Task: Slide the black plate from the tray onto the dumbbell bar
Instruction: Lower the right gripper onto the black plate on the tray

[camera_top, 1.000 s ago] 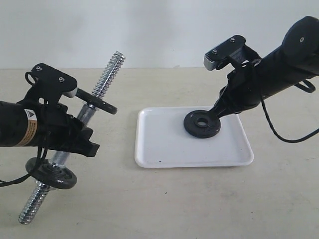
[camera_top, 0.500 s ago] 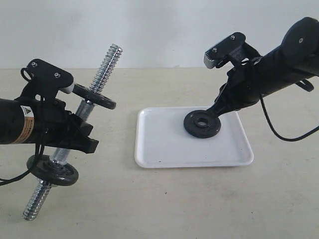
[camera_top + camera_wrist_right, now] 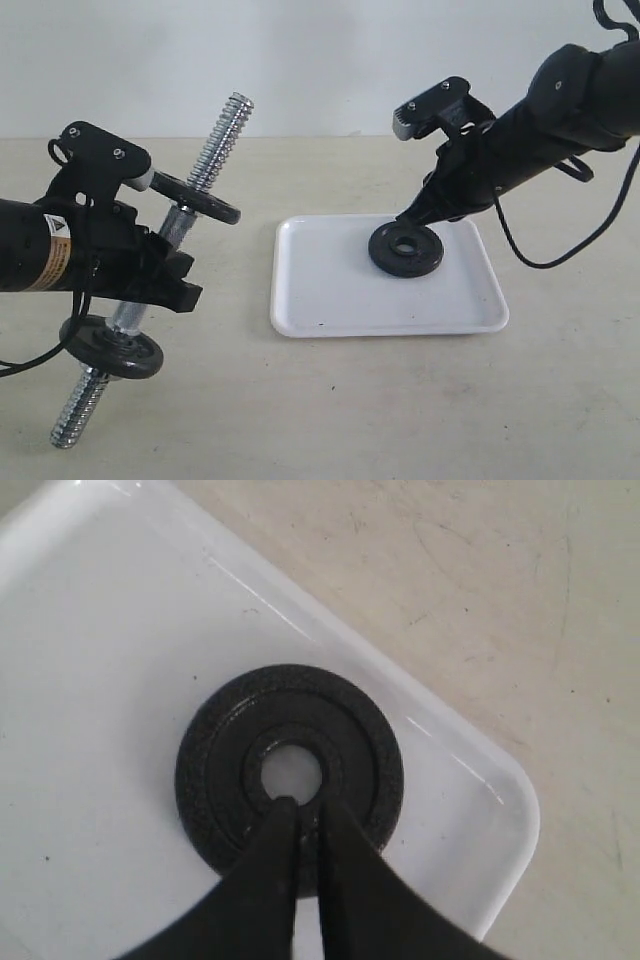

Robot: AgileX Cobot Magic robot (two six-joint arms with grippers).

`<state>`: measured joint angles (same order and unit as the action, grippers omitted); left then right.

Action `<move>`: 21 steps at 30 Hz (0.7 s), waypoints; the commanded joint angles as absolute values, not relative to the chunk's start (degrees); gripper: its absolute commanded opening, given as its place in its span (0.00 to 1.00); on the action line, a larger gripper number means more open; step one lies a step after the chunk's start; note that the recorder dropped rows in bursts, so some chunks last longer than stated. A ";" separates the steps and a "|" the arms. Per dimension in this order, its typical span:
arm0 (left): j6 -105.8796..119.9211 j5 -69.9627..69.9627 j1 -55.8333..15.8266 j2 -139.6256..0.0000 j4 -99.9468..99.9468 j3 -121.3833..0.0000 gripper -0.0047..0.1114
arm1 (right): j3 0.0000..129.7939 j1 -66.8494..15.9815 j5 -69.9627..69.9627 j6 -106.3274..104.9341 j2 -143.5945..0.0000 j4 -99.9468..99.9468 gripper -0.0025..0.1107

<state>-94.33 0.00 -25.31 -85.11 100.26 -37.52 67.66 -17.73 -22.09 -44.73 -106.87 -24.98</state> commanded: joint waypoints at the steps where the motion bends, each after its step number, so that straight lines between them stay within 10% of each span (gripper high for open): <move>1: -95.07 1.56 -25.34 -81.76 99.95 -39.65 0.08 | 73.38 -17.76 -28.61 -43.59 -109.07 -24.59 0.06; 21: -94.81 0.00 -25.34 -81.76 99.95 -39.65 0.08 | 94.77 -17.76 -52.42 -27.56 -122.44 -9.73 0.06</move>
<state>-94.33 -1.05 -25.31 -85.11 100.26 -37.52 92.51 -17.73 -50.09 -27.86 -121.23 -10.36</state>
